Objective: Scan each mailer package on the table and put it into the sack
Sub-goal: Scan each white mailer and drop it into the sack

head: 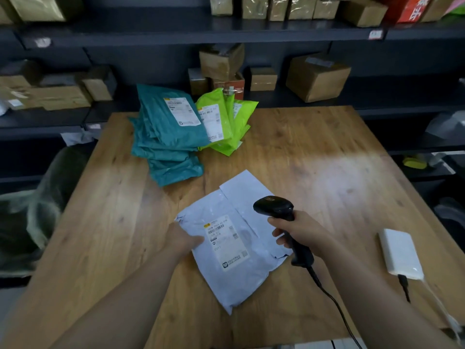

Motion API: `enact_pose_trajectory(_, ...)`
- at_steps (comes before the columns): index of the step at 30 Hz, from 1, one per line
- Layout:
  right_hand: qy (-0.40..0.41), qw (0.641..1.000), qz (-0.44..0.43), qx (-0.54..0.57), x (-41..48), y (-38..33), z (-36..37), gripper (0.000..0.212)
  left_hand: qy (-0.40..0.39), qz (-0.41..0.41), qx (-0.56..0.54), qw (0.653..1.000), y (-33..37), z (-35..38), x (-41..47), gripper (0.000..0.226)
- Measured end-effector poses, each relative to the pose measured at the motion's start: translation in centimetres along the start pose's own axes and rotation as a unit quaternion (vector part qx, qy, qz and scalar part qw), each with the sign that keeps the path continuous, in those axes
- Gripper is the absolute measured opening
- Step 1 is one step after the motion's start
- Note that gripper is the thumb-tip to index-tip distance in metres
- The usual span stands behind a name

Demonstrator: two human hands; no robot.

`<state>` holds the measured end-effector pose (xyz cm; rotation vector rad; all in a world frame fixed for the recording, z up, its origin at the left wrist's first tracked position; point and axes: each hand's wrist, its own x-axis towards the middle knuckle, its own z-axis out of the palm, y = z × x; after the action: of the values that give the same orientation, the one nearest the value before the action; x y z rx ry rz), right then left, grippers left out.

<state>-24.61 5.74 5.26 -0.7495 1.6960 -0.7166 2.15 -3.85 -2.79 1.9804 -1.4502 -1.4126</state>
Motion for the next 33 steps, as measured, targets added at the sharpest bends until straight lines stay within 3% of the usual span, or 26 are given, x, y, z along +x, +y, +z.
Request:
enact_pose_trajectory(8,-0.045,0.994,0.011,-0.097,-1.7,-2.0,3.1,0.024,-0.025,-0.044,-0.161,0.986,-2.9,0.9,0.6,0.034)
enact_pose_trajectory(18,-0.030,0.991,0.012,-0.128,-2.8,-5.3,5.5,0.029,-0.057,0.016,-0.148,0.987,-4.1,0.8,0.4,0.036)
enact_pose_trajectory(33,-0.014,0.989,0.019,-0.148,-6.2,-7.7,4.9,0.030,-0.043,0.014,-0.162,0.986,-4.5,1.2,0.5,0.029)
